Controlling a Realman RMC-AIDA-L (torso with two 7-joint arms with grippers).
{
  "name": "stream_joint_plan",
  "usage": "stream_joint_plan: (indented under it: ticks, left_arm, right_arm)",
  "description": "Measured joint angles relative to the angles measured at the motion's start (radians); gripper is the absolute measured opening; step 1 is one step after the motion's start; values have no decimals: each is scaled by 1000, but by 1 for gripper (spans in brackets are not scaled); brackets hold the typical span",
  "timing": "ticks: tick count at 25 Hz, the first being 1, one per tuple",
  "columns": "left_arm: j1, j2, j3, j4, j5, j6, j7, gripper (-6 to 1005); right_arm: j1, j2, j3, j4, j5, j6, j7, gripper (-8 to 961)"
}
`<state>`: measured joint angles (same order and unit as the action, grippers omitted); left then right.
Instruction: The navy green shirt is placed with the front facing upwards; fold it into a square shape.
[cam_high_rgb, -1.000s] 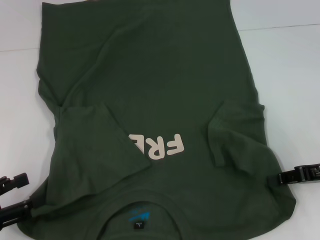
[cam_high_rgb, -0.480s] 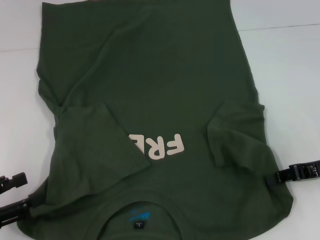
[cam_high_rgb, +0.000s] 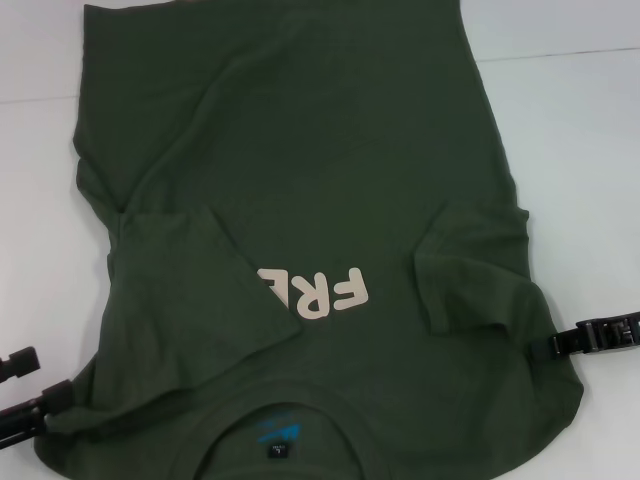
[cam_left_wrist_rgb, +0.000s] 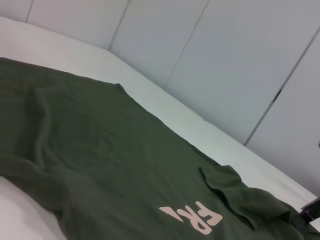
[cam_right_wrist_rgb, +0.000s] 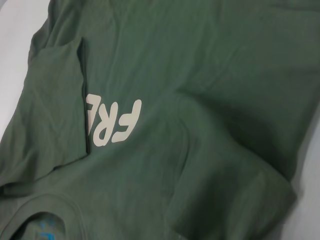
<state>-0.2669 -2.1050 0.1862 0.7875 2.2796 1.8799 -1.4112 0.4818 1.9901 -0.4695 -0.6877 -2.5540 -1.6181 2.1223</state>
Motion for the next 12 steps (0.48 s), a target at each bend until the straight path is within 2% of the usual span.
stream_joint_plan:
  ticks: [12]
  left_arm:
    - [-35,22,-10,6,127,-77,-112,874]
  right_arm:
    - [5,2,-1,2,0,10,0,20]
